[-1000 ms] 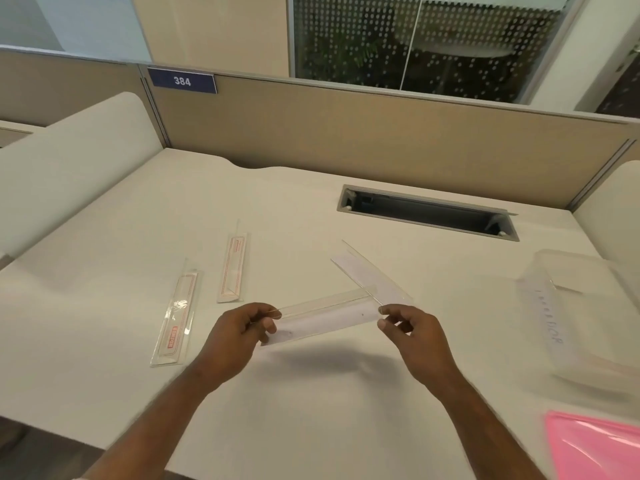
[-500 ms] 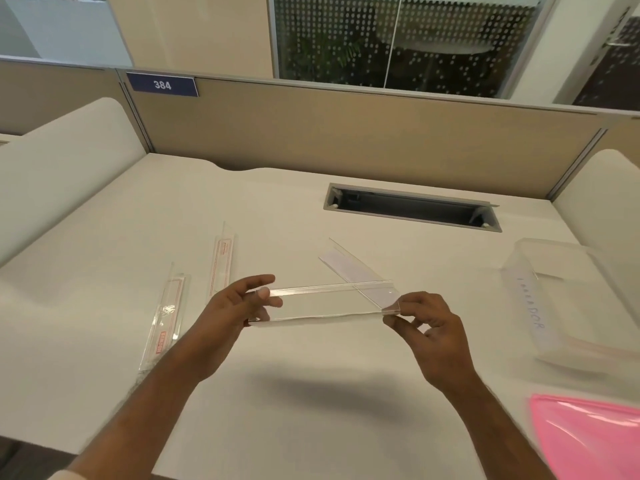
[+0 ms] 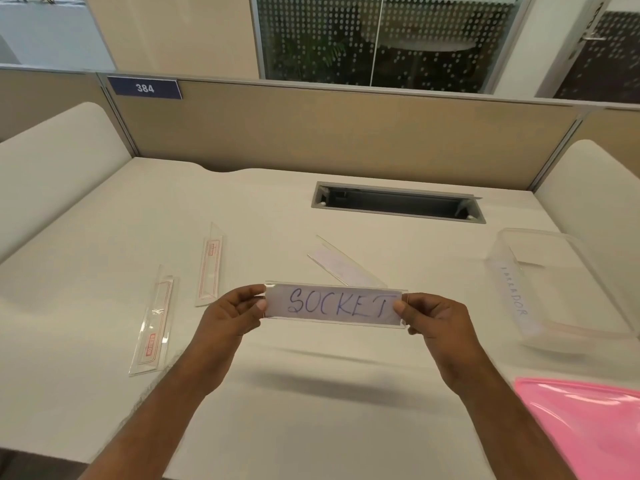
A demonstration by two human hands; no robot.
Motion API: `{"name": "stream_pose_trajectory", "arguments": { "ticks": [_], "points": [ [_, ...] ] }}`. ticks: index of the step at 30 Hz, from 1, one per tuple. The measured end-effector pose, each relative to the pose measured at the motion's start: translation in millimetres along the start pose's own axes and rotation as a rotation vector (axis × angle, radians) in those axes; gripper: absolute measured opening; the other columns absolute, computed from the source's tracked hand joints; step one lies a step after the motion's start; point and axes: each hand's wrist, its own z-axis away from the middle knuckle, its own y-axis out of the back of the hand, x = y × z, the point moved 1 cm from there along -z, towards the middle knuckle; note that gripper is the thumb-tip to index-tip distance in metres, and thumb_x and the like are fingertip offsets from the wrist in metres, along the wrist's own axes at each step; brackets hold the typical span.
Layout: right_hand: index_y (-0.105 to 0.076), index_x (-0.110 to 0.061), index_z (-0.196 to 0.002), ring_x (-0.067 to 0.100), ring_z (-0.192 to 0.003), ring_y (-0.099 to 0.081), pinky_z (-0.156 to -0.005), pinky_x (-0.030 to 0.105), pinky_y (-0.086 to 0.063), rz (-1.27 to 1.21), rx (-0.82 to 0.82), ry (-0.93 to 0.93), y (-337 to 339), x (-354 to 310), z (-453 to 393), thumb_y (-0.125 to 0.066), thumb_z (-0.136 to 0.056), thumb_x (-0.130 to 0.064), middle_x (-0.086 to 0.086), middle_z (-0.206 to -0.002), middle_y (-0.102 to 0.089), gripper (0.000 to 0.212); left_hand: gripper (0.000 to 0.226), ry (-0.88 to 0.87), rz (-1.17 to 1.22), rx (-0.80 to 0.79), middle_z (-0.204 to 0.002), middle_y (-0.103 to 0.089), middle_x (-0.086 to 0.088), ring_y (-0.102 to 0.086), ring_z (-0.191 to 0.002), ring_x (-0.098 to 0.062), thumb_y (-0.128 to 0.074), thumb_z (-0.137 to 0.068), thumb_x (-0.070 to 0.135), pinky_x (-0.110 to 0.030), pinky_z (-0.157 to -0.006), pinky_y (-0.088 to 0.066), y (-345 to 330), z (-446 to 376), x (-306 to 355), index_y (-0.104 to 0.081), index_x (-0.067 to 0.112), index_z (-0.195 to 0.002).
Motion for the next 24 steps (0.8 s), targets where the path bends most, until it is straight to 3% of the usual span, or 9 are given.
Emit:
{"name": "stream_pose_trajectory", "arguments": {
  "ticks": [5, 10, 15, 24],
  "points": [
    [-0.076, -0.008, -0.083, 0.010, -0.059, -0.052, -0.062, 0.028, -0.043, -0.021, -0.031, -0.071, 3, 0, 1, -0.073, -0.082, -0.011, -0.001, -0.066, -0.065, 0.004, 0.026, 0.040, -0.098, -0.012, -0.101, -0.077, -0.009, -0.072, -0.093, -0.022, -0.063, -0.086, 0.032, -0.037, -0.089, -0.049, -3, 2, 0, -0.076, 0.019, -0.104],
    [-0.078, -0.007, -0.087, 0.012, -0.061, -0.050, -0.060, 0.027, -0.043, -0.029, -0.089, -0.120, 8, 0, 2, -0.073, -0.082, -0.014, 0.004, -0.074, -0.067, 0.010, 0.024, 0.042, -0.080, -0.043, -0.097, -0.078, -0.009, -0.071, -0.081, -0.015, -0.064, -0.082, 0.034, -0.033, -0.085, -0.051, -5, 4, 5, -0.081, 0.024, -0.095],
    [-0.078, -0.007, -0.082, 0.012, -0.060, -0.048, -0.055, 0.025, -0.041, -0.064, -0.156, -0.147, 13, -6, 3, -0.076, -0.068, -0.028, 0.003, -0.072, -0.063, 0.025, 0.026, 0.059, -0.043, -0.066, -0.098, -0.077, -0.013, -0.071, -0.081, -0.017, -0.065, -0.081, 0.031, -0.035, -0.086, -0.051, -4, 8, 8, -0.081, 0.017, -0.096],
    [-0.078, -0.011, -0.074, 0.012, -0.058, -0.048, -0.056, 0.026, -0.042, -0.112, -0.128, -0.155, 15, -14, 4, -0.072, -0.076, -0.019, 0.000, -0.066, -0.062, 0.010, 0.026, 0.058, -0.008, -0.079, -0.104, -0.076, -0.018, -0.072, -0.084, -0.022, -0.063, -0.081, 0.026, -0.037, -0.088, -0.052, -8, 17, 13, -0.080, 0.011, -0.094]
  ]
}}
